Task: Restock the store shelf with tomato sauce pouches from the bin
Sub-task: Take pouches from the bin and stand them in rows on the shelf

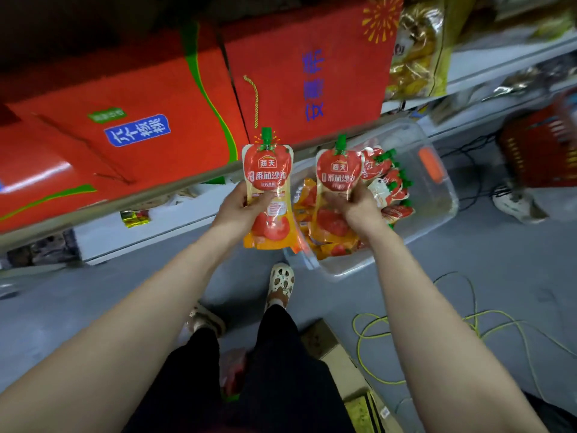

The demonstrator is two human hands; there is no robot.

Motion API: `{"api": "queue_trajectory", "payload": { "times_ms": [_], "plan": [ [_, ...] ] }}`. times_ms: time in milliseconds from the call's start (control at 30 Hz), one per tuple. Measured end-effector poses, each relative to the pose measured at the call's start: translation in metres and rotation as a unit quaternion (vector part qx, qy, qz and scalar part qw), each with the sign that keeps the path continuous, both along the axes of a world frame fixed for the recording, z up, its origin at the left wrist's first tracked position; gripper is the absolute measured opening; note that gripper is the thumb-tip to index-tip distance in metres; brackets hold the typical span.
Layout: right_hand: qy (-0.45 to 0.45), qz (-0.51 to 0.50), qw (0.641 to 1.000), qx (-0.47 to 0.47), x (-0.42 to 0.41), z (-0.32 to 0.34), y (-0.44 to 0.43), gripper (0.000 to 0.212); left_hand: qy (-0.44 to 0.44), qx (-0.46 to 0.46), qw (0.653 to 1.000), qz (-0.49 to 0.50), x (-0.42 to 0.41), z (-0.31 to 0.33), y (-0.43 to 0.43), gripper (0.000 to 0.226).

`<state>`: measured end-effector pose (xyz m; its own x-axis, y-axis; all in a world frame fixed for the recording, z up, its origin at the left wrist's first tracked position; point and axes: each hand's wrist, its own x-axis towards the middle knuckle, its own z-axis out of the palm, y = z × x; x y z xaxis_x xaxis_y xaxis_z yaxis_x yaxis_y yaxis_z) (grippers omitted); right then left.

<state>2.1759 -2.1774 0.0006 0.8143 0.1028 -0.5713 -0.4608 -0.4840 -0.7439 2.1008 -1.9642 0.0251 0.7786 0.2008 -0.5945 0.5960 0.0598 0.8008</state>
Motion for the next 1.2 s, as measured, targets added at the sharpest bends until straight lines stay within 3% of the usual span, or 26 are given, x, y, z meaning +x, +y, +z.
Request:
{"api": "queue_trajectory", "payload": {
  "times_ms": [133, 233, 400, 600, 667, 867, 1067, 1200],
  "plan": [
    [-0.038, -0.056, 0.993, 0.092, -0.021, 0.067, 0.042, 0.014, -0.059, -0.004, 0.998, 0.013, -0.021, 0.039, 0.039, 0.027],
    [-0.092, -0.060, 0.986, 0.123, -0.041, 0.110, 0.078, 0.024, -0.113, -0.001, 0.993, 0.024, -0.040, 0.075, 0.076, 0.022],
    [-0.188, -0.016, 0.968, 0.164, -0.073, 0.175, 0.152, 0.009, -0.196, 0.004, 0.980, 0.039, -0.081, 0.136, 0.148, 0.024],
    [-0.264, 0.065, 0.938, 0.213, -0.103, 0.246, 0.240, 0.017, -0.283, 0.020, 0.957, 0.064, -0.133, 0.206, 0.232, 0.030],
    [-0.277, 0.082, 0.930, 0.227, -0.106, 0.268, 0.270, 0.009, -0.313, 0.027, 0.946, 0.077, -0.149, 0.230, 0.259, 0.029],
    [-0.297, 0.148, 0.906, 0.264, -0.110, 0.340, 0.364, 0.016, -0.382, 0.039, 0.909, 0.162, -0.191, 0.297, 0.346, 0.038],
    [-0.331, 0.213, 0.876, 0.280, -0.099, 0.402, 0.467, 0.011, -0.421, 0.116, 0.849, 0.296, -0.204, 0.329, 0.435, 0.019],
    [-0.337, 0.210, 0.863, 0.311, -0.080, 0.420, 0.539, 0.017, -0.417, 0.166, 0.831, 0.329, -0.201, 0.337, 0.485, 0.017]
  ]
}}
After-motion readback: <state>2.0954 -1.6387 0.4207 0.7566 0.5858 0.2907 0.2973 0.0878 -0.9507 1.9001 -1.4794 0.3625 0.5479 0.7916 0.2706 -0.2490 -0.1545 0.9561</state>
